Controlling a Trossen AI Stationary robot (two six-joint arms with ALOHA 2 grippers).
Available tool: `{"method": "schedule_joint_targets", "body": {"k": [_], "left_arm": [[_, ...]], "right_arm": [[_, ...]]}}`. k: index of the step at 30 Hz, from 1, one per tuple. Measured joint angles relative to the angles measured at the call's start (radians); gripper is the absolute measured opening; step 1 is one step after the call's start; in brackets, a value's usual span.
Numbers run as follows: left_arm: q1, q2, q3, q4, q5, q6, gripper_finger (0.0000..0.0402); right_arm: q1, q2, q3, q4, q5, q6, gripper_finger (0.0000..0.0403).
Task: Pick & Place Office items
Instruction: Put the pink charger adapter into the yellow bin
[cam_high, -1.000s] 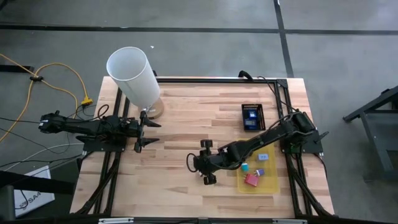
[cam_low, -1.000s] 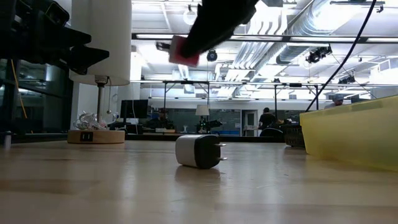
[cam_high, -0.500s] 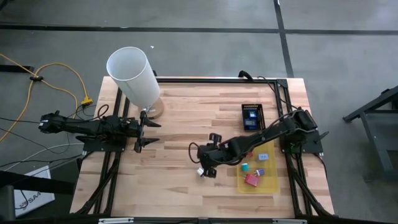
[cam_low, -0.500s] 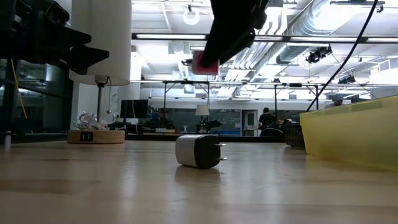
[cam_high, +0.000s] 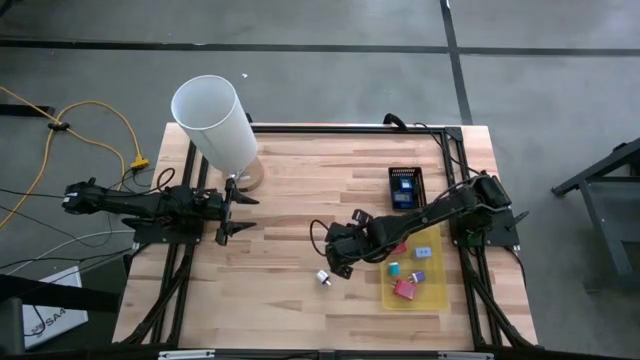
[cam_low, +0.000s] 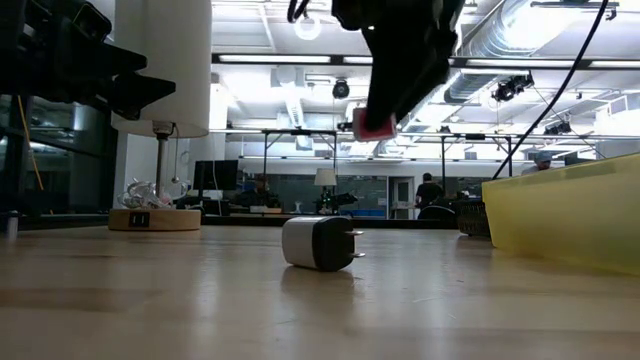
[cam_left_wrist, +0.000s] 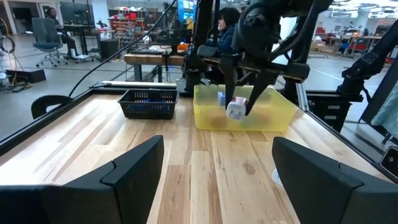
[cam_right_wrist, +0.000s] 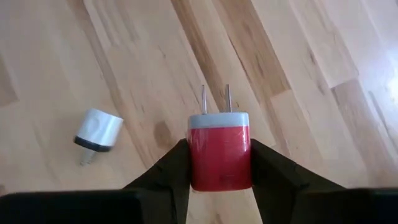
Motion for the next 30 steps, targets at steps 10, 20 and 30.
{"method": "schedule_joint_targets", "body": {"k": [10, 20, 30], "left_arm": [[0.000, 0.000, 0.000, 0.000, 0.000, 0.000, 0.0293], [0.000, 0.000, 0.000, 0.000, 0.000, 0.000, 0.0293], [0.000, 0.000, 0.000, 0.000, 0.000, 0.000, 0.0293]], "right_arm": [[0.054, -0.028, 0.000, -0.145, 0.061, 0.179, 0.0129], [0.183, -0.062, -0.002, -0.339, 0.115, 0.495, 0.0125], [0.328, -0.099, -0.099, -0.386, 0.126, 0.814, 0.0123]]}}
